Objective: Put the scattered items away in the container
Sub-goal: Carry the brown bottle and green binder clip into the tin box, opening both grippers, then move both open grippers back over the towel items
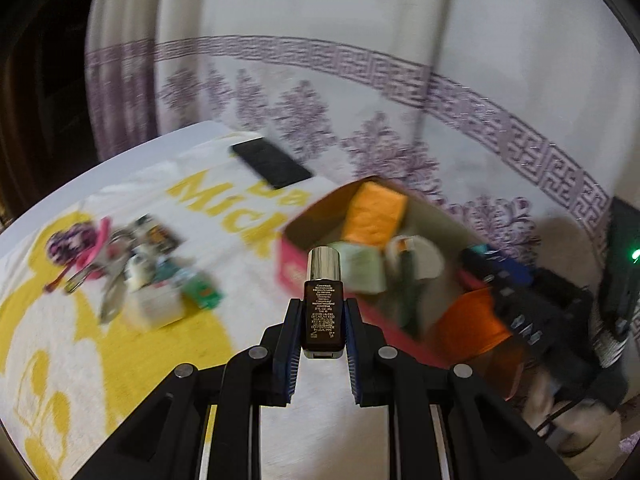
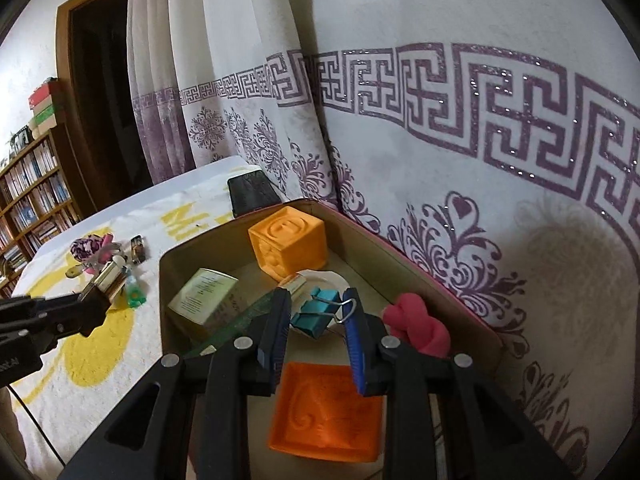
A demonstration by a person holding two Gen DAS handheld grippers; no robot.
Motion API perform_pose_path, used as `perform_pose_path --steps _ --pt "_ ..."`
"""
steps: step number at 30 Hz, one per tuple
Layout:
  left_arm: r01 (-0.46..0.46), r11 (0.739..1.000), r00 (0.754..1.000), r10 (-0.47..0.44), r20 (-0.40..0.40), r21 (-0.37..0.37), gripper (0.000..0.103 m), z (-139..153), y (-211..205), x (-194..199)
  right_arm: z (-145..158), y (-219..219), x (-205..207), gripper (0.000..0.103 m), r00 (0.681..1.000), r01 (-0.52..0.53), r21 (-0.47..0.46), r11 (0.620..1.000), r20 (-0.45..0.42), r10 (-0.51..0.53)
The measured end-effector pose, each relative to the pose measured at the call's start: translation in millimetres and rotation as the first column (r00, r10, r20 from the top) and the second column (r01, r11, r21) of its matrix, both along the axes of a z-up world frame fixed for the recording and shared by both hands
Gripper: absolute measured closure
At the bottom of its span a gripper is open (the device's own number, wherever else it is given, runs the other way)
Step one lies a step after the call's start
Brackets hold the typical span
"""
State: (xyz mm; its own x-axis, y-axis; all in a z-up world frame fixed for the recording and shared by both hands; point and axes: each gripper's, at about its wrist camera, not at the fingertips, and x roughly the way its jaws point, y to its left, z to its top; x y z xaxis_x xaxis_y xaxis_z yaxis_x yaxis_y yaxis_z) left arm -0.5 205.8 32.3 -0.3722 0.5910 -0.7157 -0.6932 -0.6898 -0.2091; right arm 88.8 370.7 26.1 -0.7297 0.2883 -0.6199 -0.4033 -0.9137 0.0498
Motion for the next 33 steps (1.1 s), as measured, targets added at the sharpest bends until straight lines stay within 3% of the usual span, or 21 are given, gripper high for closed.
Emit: perform_pose_path --steps 5,9,13,22,23,24,26,33 --pt "0.086 0.996 0.996 -0.087 0.006 0.034 0.082 9 36 6 0 3 6 0.072 1.0 0.007 0.018 1.0 0.0 -0.007" --pt "0.11 0.993 0.993 -0.111 0.034 0.049 0.082 6 54 5 0 8 14 0.059 1.0 0.024 0.0 1.0 -0.014 -0.024" --pt "0.124 0.991 0.99 -0.128 0.066 0.056 0.082 -1 59 1 -1 10 17 0.056 0.999 0.035 -0.009 0.999 -0.02 -0.035" --pt "0.012 0.999 0.999 -0.01 0.046 -0.031 0.081 -11 41 -16 1 3 13 0.046 0.999 0.025 -0.018 1.0 -0.034 -0.025" --pt "0.0 0.999 0.999 0.002 0.042 -0.038 0.075 -12 38 -17 1 2 13 0.046 0.999 0.021 -0.018 1.0 -0.035 -0.022" --pt "-0.008 0.999 0.999 0.009 0.041 -0.035 0.055 -12 34 -18 2 0 12 0.046 0.999 0.017 -0.018 1.0 -0.036 -0.017" --pt "-0.037 0.999 0.999 0.038 0.027 -0.013 0.028 -11 24 -19 3 -4 11 0.045 0.999 0.005 -0.023 1.0 -0.038 -0.006" --pt "-0.101 0.995 0.995 0.102 0.009 -0.006 0.028 -11 -12 -27 5 -24 2 0.041 0.998 -0.049 -0.033 0.998 -0.038 0.048"
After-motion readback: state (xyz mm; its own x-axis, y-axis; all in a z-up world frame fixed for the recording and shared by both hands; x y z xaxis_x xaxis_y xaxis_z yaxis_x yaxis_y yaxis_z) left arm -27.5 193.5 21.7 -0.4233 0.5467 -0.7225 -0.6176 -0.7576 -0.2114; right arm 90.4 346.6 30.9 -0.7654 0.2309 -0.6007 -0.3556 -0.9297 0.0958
